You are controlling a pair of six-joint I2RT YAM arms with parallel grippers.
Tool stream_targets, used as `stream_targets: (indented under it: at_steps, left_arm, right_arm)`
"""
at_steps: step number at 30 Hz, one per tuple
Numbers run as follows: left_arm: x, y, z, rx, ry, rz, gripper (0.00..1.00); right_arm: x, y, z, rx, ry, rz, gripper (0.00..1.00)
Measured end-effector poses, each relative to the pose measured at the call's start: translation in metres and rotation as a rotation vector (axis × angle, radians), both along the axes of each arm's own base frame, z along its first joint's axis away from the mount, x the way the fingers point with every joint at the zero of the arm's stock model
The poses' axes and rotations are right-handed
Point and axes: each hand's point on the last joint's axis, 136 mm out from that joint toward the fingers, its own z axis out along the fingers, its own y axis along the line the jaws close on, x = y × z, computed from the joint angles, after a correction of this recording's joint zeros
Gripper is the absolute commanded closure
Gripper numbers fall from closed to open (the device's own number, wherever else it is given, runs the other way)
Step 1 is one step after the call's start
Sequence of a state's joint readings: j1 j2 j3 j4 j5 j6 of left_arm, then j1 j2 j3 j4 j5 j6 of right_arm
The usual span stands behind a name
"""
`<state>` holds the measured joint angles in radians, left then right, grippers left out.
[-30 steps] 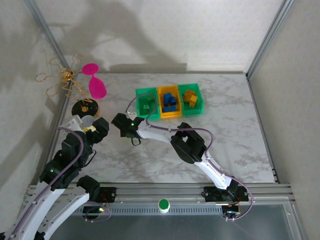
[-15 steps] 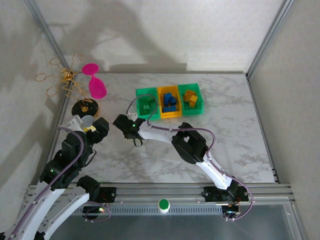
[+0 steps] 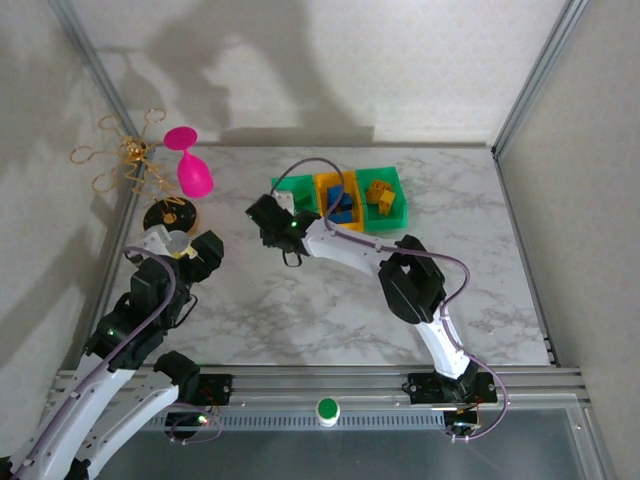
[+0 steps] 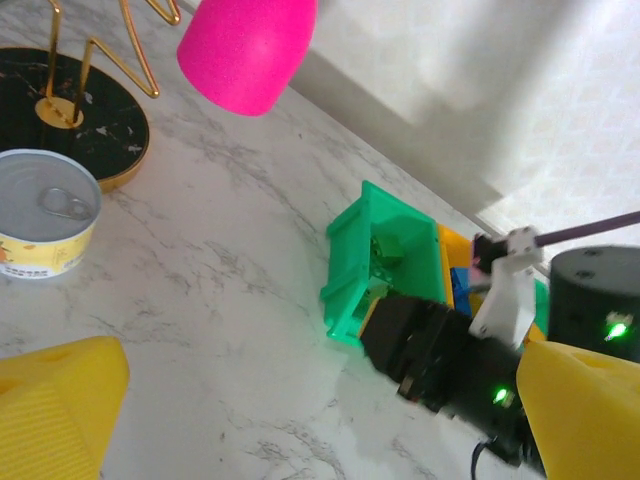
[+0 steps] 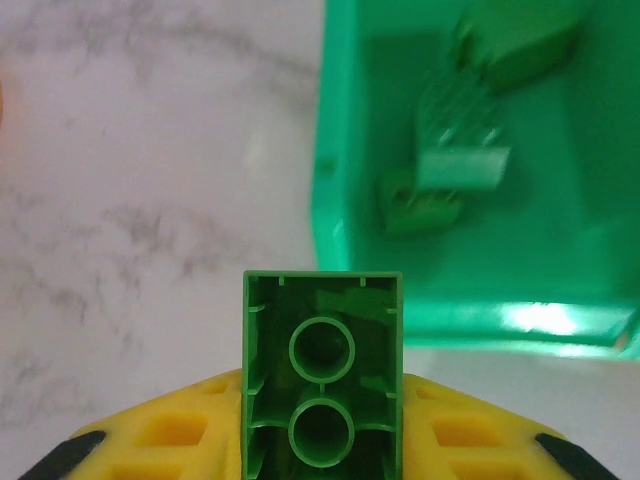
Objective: Sort the legos into containers by color
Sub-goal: Place the lego in the container.
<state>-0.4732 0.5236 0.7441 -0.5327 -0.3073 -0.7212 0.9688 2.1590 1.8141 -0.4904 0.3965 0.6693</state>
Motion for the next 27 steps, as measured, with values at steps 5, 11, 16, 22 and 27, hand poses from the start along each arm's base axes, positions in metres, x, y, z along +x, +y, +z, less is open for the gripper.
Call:
stream_targets:
  at_steps: [5,11,16,22,27]
  left_arm:
    - [0.009,-0.007,0.001,-0.004,-0.003,-0.013,0.01]
    - [0.021,-0.018,0.0,-0.014,-0.002,-0.036,0.0]
    - [0.03,-0.025,-0.001,-0.019,0.001,-0.051,0.0]
    - [0.036,-0.029,-0.001,-0.027,-0.008,-0.058,0.0]
    - [0.04,-0.033,-0.003,-0.032,-0.012,-0.064,0.0]
  right_arm:
    - [0.031,-0.021,0.004,-0.013,-0.028,-0.033,0.72]
    - [0.061,-0.027,0.004,-0.012,-0.059,-0.051,0.71]
    - [0.081,-0.028,-0.01,-0.025,-0.065,-0.053,0.71]
    - [0.095,-0.03,-0.027,-0.055,-0.064,-0.048,0.69]
    - [0.103,-0.032,-0.031,-0.062,-0.069,-0.046,0.6]
